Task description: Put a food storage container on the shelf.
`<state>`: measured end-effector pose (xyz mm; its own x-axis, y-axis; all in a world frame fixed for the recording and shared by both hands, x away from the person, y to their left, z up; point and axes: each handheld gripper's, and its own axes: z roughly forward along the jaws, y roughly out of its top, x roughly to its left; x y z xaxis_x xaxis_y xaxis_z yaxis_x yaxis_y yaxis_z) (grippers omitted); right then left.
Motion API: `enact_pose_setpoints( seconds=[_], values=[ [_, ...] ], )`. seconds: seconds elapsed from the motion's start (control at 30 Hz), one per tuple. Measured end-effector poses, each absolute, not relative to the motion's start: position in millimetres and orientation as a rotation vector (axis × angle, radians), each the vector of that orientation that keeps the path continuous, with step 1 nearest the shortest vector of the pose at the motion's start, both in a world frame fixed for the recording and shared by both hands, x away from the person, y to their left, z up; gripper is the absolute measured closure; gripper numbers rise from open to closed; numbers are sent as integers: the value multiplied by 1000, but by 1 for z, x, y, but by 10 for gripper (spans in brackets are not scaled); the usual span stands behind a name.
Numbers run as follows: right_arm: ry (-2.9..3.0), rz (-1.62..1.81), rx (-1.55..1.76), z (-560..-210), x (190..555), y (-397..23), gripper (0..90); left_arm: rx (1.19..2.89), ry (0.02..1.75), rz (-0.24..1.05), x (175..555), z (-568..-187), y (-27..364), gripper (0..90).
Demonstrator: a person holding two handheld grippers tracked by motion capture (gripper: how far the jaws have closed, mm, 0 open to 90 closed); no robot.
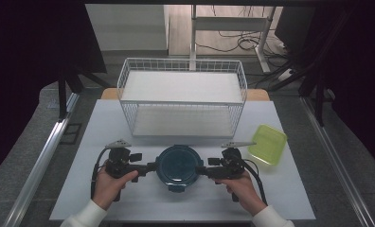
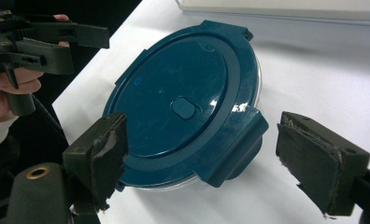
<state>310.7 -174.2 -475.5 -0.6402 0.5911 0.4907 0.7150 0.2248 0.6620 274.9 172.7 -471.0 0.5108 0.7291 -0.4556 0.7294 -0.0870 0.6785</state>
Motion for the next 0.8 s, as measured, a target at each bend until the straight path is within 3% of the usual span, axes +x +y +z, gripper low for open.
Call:
enact_pose_setpoints(
  seconds=[0.3,0.8],
  values=[
    [-2349,-1350,-1303,-481,314,-170,145,1781,1250,-146,296,-480,162,130],
    [-2286,-1333,-1316,-491,320,-163,146,1766,1284,-205,306,-498,158,134]
  ],
)
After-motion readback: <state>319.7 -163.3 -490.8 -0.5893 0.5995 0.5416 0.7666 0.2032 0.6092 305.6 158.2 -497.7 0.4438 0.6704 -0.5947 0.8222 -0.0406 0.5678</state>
